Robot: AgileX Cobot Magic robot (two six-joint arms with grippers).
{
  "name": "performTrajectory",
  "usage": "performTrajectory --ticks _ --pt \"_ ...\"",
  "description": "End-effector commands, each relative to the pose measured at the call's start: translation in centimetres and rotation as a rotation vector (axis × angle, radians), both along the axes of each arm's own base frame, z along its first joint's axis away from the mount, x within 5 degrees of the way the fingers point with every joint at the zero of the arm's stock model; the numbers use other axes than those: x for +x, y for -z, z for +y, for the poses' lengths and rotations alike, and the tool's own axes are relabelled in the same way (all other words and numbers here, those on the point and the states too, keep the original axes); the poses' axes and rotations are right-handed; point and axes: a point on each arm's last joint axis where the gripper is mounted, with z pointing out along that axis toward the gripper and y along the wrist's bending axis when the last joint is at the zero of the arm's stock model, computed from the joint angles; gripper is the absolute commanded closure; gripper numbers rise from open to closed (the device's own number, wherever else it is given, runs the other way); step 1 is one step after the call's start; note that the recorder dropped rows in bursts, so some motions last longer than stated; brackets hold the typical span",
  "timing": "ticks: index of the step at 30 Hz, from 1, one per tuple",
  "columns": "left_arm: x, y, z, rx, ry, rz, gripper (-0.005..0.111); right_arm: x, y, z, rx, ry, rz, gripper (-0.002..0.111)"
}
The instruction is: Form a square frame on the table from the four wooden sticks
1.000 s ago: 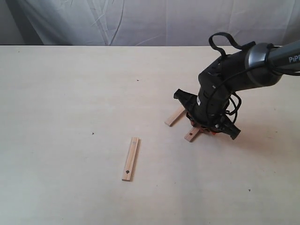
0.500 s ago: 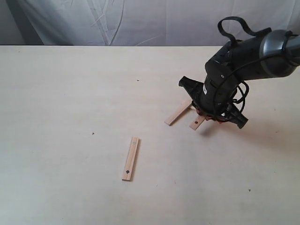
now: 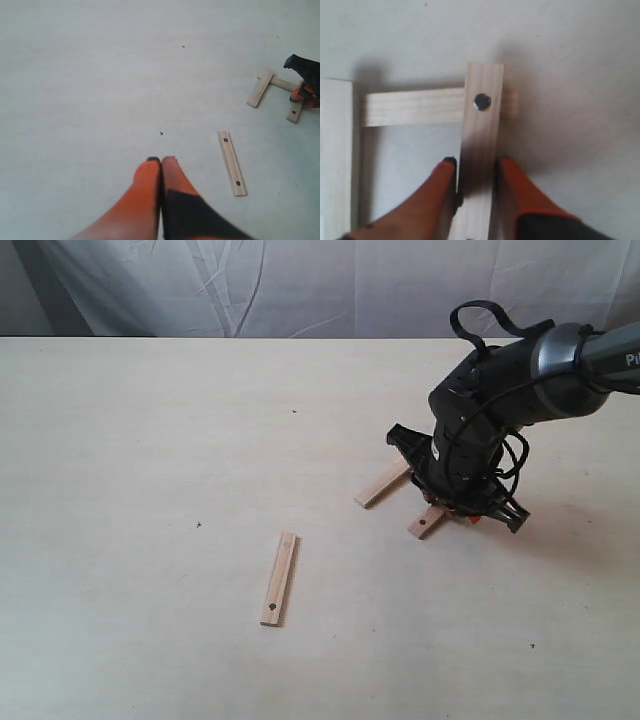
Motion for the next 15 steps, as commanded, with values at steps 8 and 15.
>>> performTrajectory --ticks 8,15 --pt "0.0 0.1 0.1 0.004 -0.006 -0.007 0.107 0.4 -3.3 0.1 0.073 -0.039 -0.118 0.061" --pt "0.0 0.1 0.1 0.004 -0.006 -0.007 0.107 -0.8 -7.7 2.9 0.087 -0.423 -0.234 0.061"
